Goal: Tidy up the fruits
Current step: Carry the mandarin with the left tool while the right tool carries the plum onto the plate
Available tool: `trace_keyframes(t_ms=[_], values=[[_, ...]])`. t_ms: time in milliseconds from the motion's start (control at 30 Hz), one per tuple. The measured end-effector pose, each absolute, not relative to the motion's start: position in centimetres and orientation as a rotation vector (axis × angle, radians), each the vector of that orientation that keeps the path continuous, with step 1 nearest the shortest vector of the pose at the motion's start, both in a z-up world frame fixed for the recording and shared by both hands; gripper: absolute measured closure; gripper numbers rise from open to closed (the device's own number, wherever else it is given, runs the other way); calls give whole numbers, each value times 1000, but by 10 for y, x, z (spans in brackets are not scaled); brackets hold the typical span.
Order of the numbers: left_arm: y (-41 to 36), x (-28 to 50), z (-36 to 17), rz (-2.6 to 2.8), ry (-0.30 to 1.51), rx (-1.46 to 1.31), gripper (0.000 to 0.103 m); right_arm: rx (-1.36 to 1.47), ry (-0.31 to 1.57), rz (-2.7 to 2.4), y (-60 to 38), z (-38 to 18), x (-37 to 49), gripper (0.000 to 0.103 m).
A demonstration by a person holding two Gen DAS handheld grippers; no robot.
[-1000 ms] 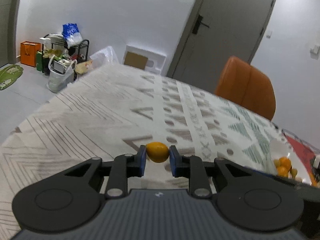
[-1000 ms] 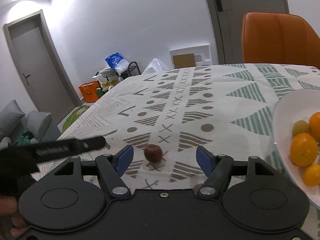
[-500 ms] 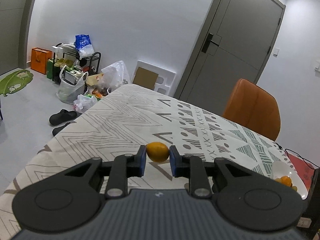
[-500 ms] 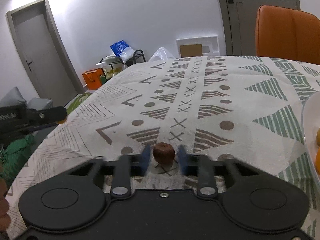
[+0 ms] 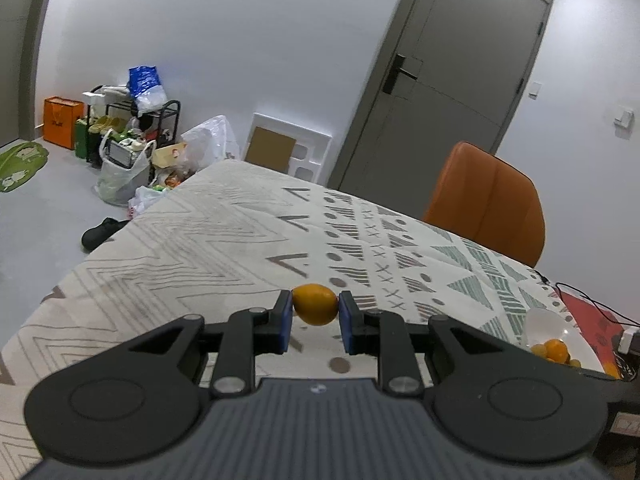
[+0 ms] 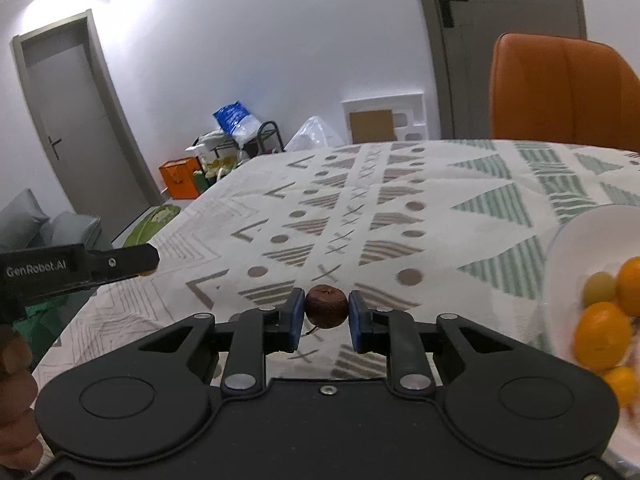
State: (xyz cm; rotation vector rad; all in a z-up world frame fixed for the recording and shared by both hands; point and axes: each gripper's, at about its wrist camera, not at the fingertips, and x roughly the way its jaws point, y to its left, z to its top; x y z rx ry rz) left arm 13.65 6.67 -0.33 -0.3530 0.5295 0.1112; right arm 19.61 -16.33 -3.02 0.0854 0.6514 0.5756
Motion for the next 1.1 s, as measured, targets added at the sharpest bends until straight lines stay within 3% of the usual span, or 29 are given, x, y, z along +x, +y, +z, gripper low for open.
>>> trace_keyframes(t_ms=[1100], values=[[-57,150,8,-84,554,-223,80,215,540,378,-291,-7,166,81]])
